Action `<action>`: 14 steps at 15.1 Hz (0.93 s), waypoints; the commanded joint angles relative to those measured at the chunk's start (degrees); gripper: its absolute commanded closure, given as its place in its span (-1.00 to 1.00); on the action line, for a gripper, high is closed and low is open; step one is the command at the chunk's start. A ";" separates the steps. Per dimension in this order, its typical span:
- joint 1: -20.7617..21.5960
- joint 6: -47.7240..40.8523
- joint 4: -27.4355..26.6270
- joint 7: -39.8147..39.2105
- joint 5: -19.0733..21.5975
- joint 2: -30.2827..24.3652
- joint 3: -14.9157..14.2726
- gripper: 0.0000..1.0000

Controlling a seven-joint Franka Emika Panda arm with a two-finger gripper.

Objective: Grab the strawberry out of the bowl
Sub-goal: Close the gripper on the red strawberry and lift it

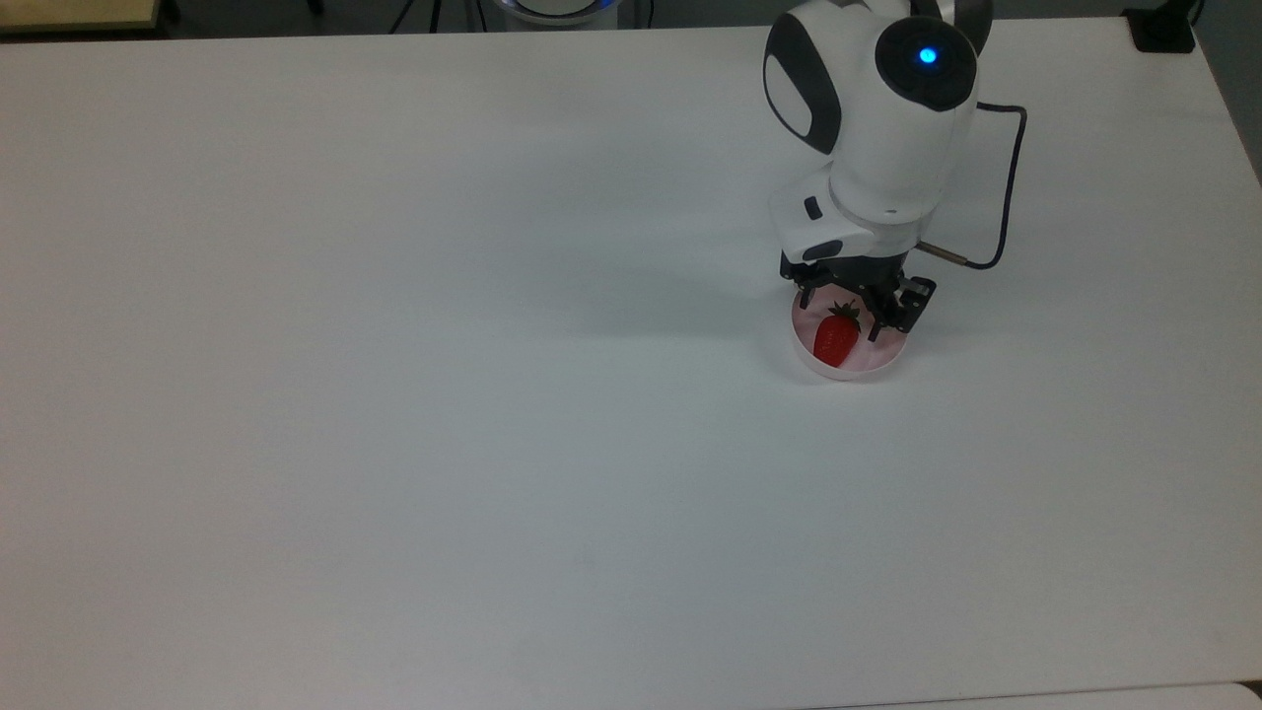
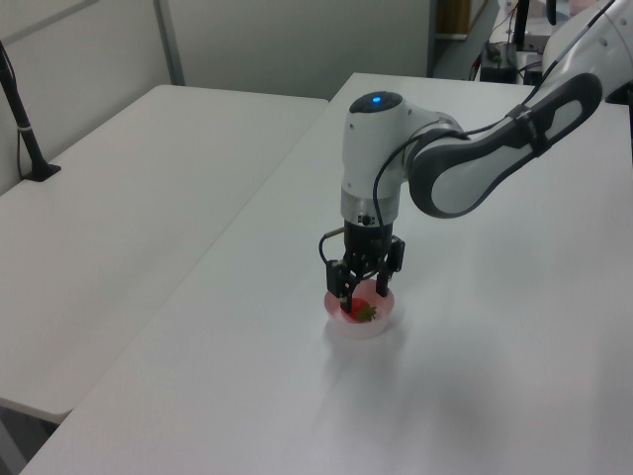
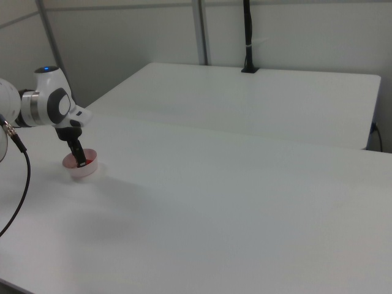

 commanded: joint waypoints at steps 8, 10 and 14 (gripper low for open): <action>1.52 3.23 0.87 1.41 -1.54 1.98 -0.73 0.31; 1.61 2.97 0.95 1.23 -2.67 1.10 -0.73 0.45; 1.26 1.31 0.87 0.10 -3.12 -1.88 -0.64 0.45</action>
